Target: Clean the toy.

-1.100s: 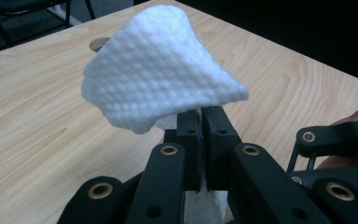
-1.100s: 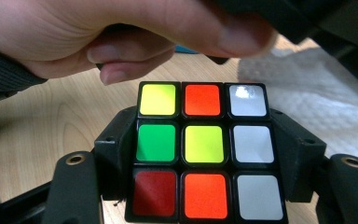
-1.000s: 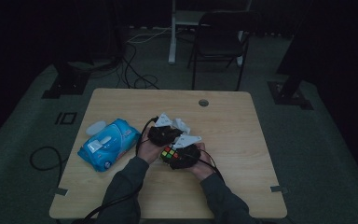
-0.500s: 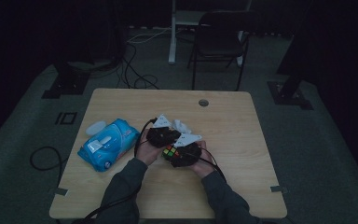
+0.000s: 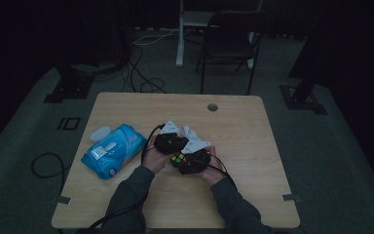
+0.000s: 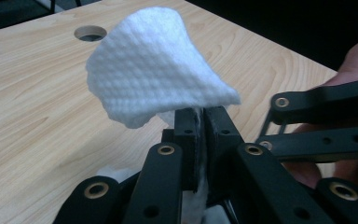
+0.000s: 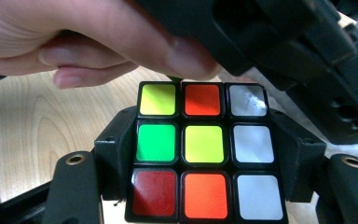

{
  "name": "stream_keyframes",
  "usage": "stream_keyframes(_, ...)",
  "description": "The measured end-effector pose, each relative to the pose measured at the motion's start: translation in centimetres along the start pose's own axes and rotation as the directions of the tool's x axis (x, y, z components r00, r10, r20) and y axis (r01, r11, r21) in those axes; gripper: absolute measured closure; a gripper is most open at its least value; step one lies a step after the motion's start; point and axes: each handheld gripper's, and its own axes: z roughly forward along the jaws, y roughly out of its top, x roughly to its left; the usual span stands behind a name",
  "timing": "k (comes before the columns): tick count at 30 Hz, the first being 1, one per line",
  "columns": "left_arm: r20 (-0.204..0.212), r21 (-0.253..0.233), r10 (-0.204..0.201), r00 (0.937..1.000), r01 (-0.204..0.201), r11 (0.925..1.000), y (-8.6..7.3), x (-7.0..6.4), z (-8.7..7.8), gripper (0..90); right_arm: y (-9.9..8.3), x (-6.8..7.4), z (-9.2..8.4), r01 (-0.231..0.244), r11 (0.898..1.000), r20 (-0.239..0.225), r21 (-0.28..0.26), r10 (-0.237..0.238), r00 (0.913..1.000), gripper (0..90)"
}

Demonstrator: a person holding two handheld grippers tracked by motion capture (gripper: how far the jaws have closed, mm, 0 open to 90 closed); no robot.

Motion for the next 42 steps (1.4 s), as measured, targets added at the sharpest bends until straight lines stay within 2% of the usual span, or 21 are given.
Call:
stream_keyframes(7, 0.0, -0.006, -0.001, 1.0, 0.001, 1.0, 0.1, 0.1, -0.2, 85.5, -0.2, -0.2, 0.0, -0.012, 1.0, 0.006, 0.002, 0.012, 0.9999, 33.9)
stream_keyframes(17, -0.022, -0.004, -0.016, 0.9996, 0.016, 0.9999, -0.3, 1.0, -1.0, 85.5, -1.1, -0.6, -1.0, 0.004, 1.0, 0.04, 0.016, -0.004, 0.9992, 33.9)
stream_keyframes(23, -0.006, -0.006, -0.018, 0.9998, 0.018, 0.9998, -0.2, 0.7, -0.7, 85.6, -1.3, -0.8, -1.1, 0.006, 1.0, 0.042, 0.02, -0.006, 0.9991, 33.9)
stream_keyframes(42, 0.062, -0.021, -0.025, 0.9978, 0.026, 0.9994, 0.3, -0.1, -0.2, 85.6, -0.4, -0.1, -0.2, 0.017, 1.0, 0.018, -0.016, -0.016, 0.9997, 33.9)
